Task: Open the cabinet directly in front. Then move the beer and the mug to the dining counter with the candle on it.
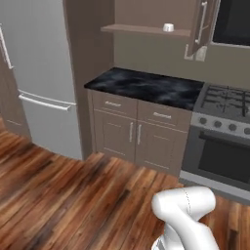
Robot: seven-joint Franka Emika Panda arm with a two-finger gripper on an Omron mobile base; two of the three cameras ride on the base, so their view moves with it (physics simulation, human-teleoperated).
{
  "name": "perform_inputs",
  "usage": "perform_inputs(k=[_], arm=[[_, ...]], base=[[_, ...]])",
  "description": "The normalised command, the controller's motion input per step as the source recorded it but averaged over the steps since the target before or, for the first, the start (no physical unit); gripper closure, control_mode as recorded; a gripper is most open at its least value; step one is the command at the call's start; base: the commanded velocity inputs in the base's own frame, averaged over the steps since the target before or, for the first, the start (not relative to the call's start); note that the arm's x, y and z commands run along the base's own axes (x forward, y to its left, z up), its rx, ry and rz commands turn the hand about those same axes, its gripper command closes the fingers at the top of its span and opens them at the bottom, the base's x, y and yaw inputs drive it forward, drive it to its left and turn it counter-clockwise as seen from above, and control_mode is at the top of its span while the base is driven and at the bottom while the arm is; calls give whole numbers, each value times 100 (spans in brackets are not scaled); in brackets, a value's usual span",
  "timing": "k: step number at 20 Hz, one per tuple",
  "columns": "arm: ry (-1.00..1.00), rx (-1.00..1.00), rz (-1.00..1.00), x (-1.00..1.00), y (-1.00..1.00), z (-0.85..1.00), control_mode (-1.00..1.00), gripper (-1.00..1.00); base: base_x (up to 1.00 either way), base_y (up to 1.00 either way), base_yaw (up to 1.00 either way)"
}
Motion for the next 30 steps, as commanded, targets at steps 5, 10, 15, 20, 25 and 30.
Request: perform_inputs(k=[5, 10, 15, 20, 25, 30], arm=[[0, 0, 0, 0, 0, 0, 100, -100], [0, 0, 0, 0, 0, 0, 100, -100], [0, 0, 0, 0, 0, 0, 100, -100], [0, 0, 0, 0, 0, 0, 100, -100], [0, 0, 0, 0, 0, 0, 100, -100], [0, 0, 0, 0, 0, 0, 100, -100]], base=[[46, 4, -38], [47, 25, -31], [41, 49, -30], [35, 66, -27], [28, 69, -23], [27, 71, -21]])
